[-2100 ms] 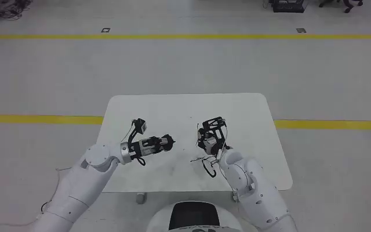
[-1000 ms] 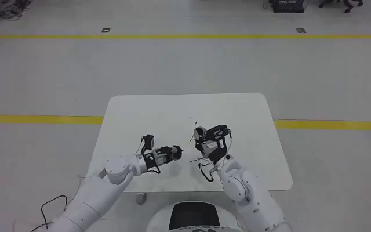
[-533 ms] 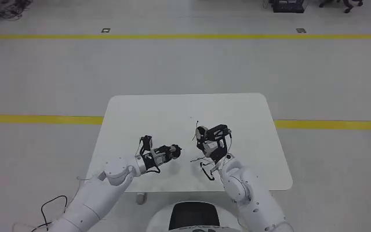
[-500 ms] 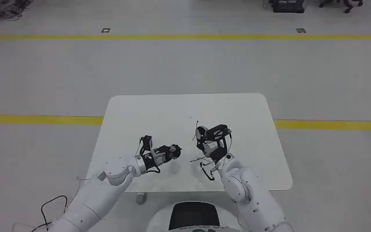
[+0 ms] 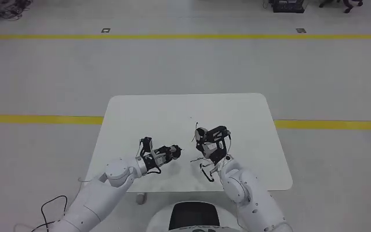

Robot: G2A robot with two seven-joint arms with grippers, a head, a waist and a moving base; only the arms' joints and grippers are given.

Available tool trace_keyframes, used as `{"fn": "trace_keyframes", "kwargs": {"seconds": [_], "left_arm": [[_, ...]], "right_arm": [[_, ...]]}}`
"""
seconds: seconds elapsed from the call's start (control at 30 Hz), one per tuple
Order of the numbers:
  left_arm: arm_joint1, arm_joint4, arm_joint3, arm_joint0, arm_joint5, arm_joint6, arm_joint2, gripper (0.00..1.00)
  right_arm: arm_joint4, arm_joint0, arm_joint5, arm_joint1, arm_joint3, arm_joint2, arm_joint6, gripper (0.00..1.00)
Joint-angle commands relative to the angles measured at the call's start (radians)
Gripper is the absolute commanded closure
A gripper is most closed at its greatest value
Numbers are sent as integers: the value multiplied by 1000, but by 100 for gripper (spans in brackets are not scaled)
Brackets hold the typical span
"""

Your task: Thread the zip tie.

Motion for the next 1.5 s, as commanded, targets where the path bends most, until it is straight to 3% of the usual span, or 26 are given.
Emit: {"fn": "trace_keyframes", "kwargs": {"seconds": [0.0,0.37,1.07,1.13,1.47], "left_arm": [[-1,-17,5,6,6,10,0,100],[-10,-31,37,13,-25,22,10,100],[-16,-4,38,5,-56,23,20,100],[-18,2,40,7,-88,8,22,100],[-20,58,44,8,-130,20,30,100]], "right_arm": [[8,-2,-2,0,12,-7,-11,100],[50,14,20,-3,82,-51,-13,100],[71,31,21,-2,114,-82,-38,100],[71,34,24,-2,119,-87,-41,100],[89,44,36,0,132,-98,-49,100]]}}
